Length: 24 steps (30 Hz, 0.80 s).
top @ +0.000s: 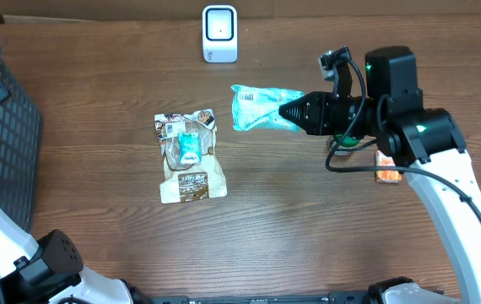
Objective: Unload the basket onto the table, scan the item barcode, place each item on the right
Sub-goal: 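Lift the teal wipes packet and carry it up toward the scanner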
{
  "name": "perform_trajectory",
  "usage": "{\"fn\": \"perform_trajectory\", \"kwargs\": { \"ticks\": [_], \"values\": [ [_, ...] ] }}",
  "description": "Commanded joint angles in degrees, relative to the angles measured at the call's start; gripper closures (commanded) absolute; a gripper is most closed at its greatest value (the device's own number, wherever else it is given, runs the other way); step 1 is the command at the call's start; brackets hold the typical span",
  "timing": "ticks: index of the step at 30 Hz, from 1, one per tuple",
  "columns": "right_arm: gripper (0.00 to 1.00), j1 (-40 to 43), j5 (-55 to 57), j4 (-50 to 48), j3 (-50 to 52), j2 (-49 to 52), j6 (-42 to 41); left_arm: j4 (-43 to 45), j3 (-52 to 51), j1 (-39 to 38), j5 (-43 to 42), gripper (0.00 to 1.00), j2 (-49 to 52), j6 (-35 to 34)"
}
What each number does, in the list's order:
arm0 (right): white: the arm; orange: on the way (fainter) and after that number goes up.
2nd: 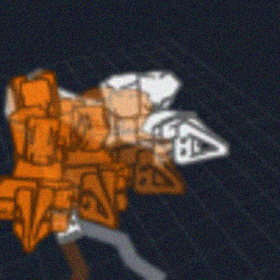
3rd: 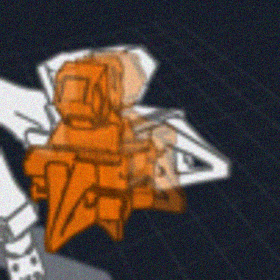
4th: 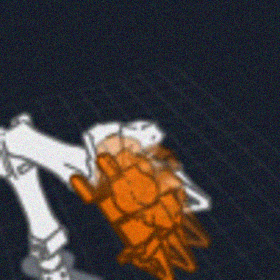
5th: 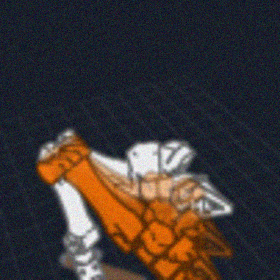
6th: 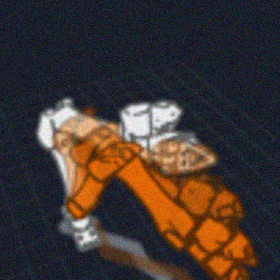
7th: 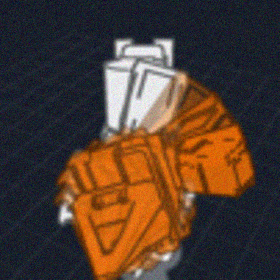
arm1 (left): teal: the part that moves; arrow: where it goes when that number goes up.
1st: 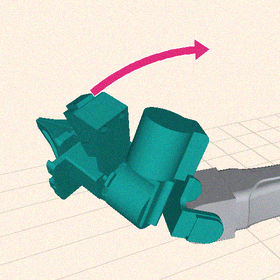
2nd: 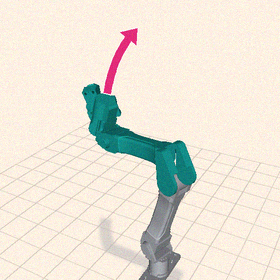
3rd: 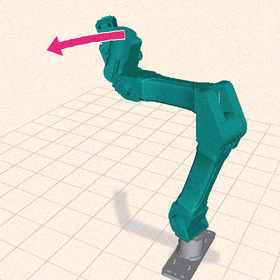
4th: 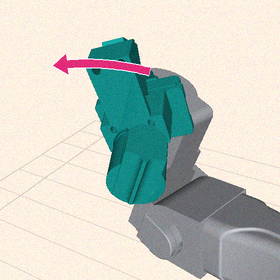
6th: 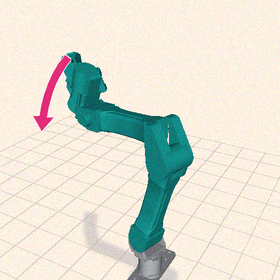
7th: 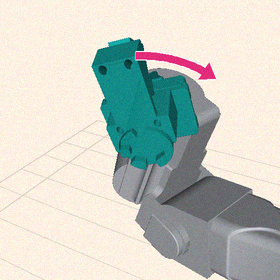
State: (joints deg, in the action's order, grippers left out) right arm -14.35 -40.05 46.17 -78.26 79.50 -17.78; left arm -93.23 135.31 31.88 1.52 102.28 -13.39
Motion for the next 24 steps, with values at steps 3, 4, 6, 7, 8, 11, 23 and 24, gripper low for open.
{"fn": "perform_trajectory", "kwargs": {
  "ticks": [3,4,6,7,8,11,23,24],
  "values": [
    [0.96,-0.15,1.38,1.36,-2.89,-1.57,-2.25,0.09,-0.28,-0.13,-0.04,0.01,-0.28,-0.57],
    [0.96,-0.15,2.27,2.19,-4.48,-1.07,-2.97,0.07,-0.28,-0.13,-0.04,0.0,-0.28,-0.57],
    [0.96,-0.26,4.85,5.33,-9.18,0.57,-2.97,0.07,-0.28,-0.13,-0.04,0.0,-0.28,-0.57],
    [0.96,-0.5,6.95,7.89,-12.87,2.12,-2.93,0.07,-0.28,-0.13,-0.04,0.0,-0.28,-0.57],
    [0.96,-0.81,8.66,10.21,-16.26,3.63,-2.32,0.07,-0.28,-0.13,-0.04,0.01,-0.28,-0.57],
    [0.96,-2.82,14.4,19.02,-30.58,10.6,0.37,0.07,-0.28,-0.13,-0.04,0.0,-0.28,-0.57],
    [0.96,-16.15,65.2,17.75,-61.9,35.19,12.04,0.09,-0.28,-0.13,-0.04,0.01,-0.28,-0.57],
    [0.96,-17.18,69.42,14.23,-61.9,36.87,14.75,0.09,-0.28,-0.13,-0.04,0.0,-0.28,-0.57]
  ]
}}
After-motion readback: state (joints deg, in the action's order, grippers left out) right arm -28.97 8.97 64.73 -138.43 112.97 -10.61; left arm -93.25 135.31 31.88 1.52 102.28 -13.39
